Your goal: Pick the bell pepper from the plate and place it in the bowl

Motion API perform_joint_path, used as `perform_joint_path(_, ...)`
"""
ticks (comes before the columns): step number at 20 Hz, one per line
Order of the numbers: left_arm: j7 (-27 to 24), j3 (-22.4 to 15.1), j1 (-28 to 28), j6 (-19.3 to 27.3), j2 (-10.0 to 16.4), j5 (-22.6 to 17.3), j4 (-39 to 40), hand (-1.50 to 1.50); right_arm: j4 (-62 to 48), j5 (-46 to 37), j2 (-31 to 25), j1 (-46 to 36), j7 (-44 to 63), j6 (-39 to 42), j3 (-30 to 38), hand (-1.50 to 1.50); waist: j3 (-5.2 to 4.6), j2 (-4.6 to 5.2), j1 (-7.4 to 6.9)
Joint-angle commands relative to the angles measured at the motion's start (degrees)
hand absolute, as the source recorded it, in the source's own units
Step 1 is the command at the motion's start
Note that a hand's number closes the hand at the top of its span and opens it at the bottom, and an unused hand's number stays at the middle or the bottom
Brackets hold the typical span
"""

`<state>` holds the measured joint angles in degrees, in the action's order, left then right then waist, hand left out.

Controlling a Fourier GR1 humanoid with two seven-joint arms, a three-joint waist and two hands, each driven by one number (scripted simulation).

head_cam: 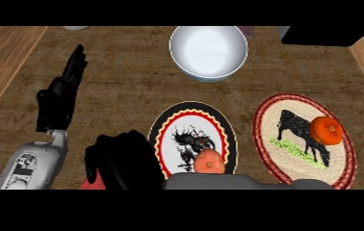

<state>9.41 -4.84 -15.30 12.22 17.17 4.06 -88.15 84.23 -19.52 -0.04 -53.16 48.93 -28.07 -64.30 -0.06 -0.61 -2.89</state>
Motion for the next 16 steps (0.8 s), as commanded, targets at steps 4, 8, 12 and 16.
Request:
perform_joint_path(4, 1.47, 0.44, -0.33, 1.23, -0.81, 1.10, -0.23, 0.00, -1.27, -6.80, 0.03, -9.19, 15.45, -4.99, 4.31, 1.50, 0.00, 0.22, 1.89)
perform_joint_path(8, -2.29, 2.89, 2.82, -1.51, 1.60, -0.65, -0.62, 0.00, -5.08, -8.21, 0.03, -8.27, 12.37, -7.60, 7.98, 1.50, 0.01, 0.50, 1.77)
perform_joint_path(12, 0.56, 2.73, 1.18, -0.81, 0.83, 0.11, -1.80, 0.00, -11.01, -7.31, 0.03, -6.96, 4.95, -8.06, 15.31, 1.50, 0.07, 0.71, 2.11)
perform_joint_path(16, 2.17, 1.10, 1.82, 0.19, -0.84, 1.51, -3.71, 0.00, -15.85, -6.79, -2.63, -2.82, -5.62, -12.17, 19.23, 1.50, 0.11, 0.83, 2.10)
